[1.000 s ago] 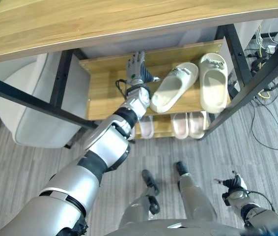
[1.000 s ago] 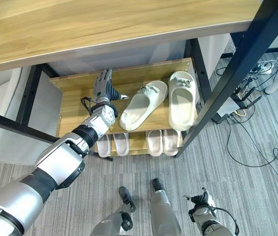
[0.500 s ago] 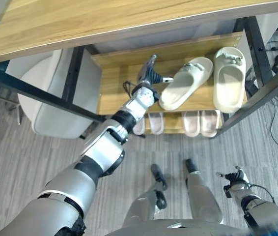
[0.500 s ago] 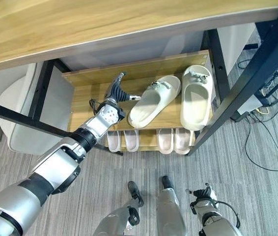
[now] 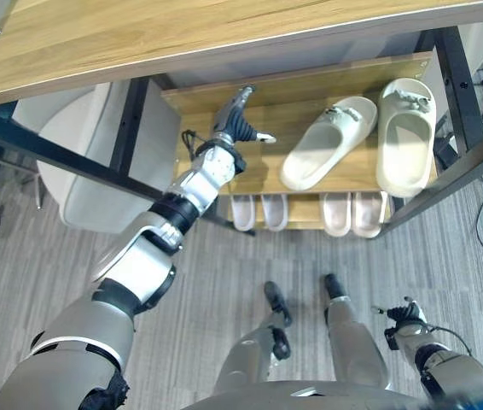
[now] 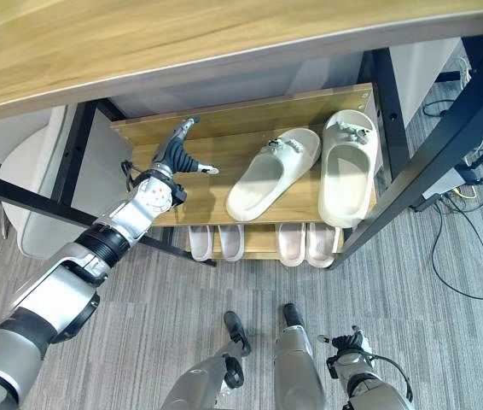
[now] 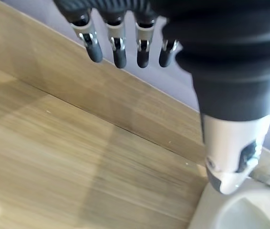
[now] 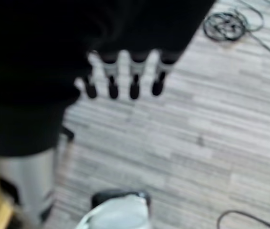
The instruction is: Arrange the slippers neatly on the shoe rack.
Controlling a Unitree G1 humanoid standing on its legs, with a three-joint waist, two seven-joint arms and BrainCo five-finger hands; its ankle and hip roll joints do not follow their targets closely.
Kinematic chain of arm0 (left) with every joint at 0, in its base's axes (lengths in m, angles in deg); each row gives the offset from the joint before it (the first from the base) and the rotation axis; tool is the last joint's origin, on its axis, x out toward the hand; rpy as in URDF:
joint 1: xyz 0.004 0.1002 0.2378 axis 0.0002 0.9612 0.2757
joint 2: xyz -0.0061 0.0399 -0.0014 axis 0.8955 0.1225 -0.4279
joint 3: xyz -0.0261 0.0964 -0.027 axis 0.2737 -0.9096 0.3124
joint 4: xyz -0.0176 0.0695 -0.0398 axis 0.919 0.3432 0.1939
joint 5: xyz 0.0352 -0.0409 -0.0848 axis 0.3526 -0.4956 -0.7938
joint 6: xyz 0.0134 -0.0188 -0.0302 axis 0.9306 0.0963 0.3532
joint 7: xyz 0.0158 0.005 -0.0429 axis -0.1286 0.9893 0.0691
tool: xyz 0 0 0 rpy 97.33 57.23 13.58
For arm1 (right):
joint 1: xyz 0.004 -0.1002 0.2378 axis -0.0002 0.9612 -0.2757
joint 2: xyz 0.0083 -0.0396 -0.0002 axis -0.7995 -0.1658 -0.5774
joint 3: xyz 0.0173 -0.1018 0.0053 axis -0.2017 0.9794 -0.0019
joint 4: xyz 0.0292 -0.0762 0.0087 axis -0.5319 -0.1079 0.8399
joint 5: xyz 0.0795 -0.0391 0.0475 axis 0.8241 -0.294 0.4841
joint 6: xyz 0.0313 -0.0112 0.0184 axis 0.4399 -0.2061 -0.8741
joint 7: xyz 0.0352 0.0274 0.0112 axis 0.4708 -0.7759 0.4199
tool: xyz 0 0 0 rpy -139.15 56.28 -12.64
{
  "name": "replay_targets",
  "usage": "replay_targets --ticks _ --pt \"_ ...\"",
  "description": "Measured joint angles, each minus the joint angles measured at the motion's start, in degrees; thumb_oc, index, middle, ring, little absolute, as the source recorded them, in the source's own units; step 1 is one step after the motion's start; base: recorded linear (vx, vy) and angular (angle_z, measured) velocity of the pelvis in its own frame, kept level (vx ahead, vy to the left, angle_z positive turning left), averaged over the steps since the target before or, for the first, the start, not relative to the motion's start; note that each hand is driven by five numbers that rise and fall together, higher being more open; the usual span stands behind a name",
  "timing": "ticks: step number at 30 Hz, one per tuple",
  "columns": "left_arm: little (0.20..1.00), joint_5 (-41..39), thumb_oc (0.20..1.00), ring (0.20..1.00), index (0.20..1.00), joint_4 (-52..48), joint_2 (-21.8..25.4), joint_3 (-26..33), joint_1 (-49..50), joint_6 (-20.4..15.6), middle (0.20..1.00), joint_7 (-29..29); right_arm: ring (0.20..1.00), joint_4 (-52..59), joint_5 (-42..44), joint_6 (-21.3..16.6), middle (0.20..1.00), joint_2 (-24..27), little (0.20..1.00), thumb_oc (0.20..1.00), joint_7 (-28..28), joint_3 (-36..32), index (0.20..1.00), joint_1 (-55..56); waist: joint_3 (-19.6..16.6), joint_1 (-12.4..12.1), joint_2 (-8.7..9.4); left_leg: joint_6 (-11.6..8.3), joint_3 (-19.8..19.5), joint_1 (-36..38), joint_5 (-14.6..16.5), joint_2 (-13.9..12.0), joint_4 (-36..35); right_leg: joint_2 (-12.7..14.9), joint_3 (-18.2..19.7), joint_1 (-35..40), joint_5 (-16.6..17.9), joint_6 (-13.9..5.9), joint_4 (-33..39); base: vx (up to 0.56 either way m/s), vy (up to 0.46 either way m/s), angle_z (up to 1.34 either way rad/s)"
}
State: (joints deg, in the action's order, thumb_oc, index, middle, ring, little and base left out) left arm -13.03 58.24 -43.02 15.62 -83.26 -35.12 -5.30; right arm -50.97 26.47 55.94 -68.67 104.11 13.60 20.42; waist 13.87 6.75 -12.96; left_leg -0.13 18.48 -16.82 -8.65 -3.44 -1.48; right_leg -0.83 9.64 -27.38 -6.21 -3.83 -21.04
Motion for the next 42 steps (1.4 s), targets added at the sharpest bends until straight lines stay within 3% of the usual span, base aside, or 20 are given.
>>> replay_targets --ticks 3,21,27,42 --pt "1.0 0.0 1.0 1.0 1.0 -4.8 2.9 0.0 2.6 -0.1 1.0 2.0 1.0 0.2 -0.1 0.1 1.0 -0.1 1.0 1.0 -0.7 0.0 1.0 0.4 0.6 -0.2 -0.13 -0.01 0.0 0.0 0.0 -0.2 0.1 -0.1 -0.1 -0.1 -0.1 0.05 0.0 0.0 0.0 0.0" --pt "1.0 -0.9 1.0 1.0 1.0 -20.8 9.4 4.7 21.1 -0.3 1.0 10.7 1.0 0.7 -2.3 0.7 1.0 -0.9 1.0 1.0 -2.6 -2.0 1.0 0.0 1.2 -1.6 -0.17 -0.03 0.0 0.0 0.0 -0.2 0.0 -0.3 0.0 -0.1 -0.2 0.3 0.0 0.0 0.0 0.0" --pt "1.0 -3.3 1.0 1.0 1.0 -26.4 8.8 4.9 21.8 -1.8 1.0 11.8 1.0 0.7 -2.3 0.7 1.0 -1.1 1.0 1.0 -3.1 -2.4 1.0 0.1 1.2 -1.4 -0.19 -0.03 0.0 0.0 0.0 -0.2 0.0 -0.2 0.1 -0.1 -0.2 0.33 0.0 0.0 0.0 0.0" --pt "1.0 -3.1 1.0 1.0 1.0 -21.0 0.6 3.7 19.4 -1.6 1.0 11.7 1.0 0.8 -2.7 0.7 1.0 -1.2 1.0 1.0 -3.3 -2.6 1.0 0.1 0.9 -0.9 -0.55 -0.03 0.0 0.1 0.0 -0.1 0.1 -0.2 0.1 -0.1 -0.2 0.3 -0.1 0.0 0.0 0.0"
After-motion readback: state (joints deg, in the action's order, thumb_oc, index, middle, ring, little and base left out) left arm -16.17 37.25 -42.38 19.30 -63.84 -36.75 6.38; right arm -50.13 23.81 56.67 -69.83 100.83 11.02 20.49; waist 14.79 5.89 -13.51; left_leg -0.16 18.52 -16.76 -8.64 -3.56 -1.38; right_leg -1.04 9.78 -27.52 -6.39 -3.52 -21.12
